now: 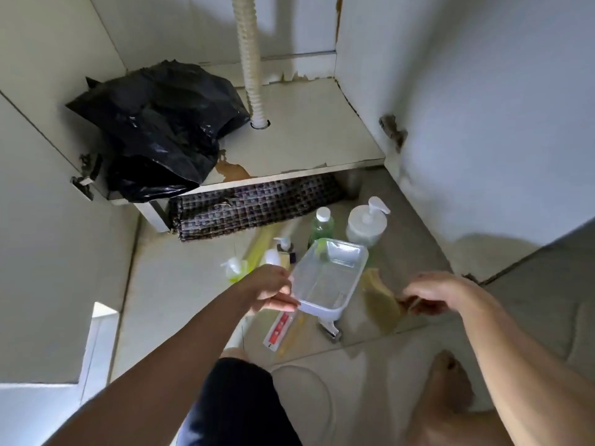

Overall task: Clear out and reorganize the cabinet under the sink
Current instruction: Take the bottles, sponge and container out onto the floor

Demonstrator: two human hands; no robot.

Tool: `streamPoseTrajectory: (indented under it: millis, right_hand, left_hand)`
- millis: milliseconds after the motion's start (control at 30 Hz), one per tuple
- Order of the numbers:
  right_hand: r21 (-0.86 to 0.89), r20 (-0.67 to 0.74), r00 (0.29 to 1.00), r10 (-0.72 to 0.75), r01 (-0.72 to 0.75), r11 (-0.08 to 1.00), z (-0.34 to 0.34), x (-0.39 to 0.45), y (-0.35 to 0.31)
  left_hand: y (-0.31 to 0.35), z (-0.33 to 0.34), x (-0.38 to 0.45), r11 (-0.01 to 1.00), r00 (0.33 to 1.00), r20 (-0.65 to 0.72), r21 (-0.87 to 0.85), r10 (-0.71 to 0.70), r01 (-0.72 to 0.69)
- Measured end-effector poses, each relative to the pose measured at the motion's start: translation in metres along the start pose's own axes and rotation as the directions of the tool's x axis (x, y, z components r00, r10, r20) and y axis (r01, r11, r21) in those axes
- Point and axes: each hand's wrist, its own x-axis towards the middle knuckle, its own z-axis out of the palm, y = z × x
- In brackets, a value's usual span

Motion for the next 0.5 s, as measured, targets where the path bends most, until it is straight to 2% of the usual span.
streamPoseTrajectory:
  millis: [100, 133, 233, 300, 400, 500]
  right_hand:
    - [0.046, 0.059, 0.989, 0.137, -0.139, 0.989, 0.032, 0.024, 0.026]
    - [0.057, 0.032, 0.990, 0.139, -0.141, 0.988, 0.042, 0.028, 0.030]
    - [0.094, -0.175, 0.981, 0.083, -0.067, 0.993, 0.055, 0.034, 0.038]
    - [0.126, -0.254, 0.960, 0.115, -0.085, 0.988, 0.055, 0.036, 0.046]
    - [0.194, -0.310, 0.938, 0.156, -0.099, 0.976, 0.054, 0.045, 0.059]
    - [0.171, -0.315, 0.931, 0.185, -0.136, 0.976, 0.056, 0.056, 0.068]
  left_hand:
    - [-0.037, 0.036, 0.013, 0.996, 0.998, -0.035, 0.071, -0.055, 0.057]
    - [-0.048, 0.048, 0.022, 0.995, 0.997, -0.056, 0.075, -0.054, 0.059]
    - [-0.071, 0.082, 0.042, 0.996, 0.997, -0.075, 0.076, -0.033, 0.039]
    - [-0.082, 0.102, 0.053, 0.996, 0.996, -0.069, 0.061, -0.059, 0.064]
    - [-0.090, 0.124, 0.068, 0.995, 0.990, -0.106, 0.028, -0.092, 0.095]
    - [-0.094, 0.142, 0.083, 0.995, 0.989, -0.127, 0.044, -0.080, 0.086]
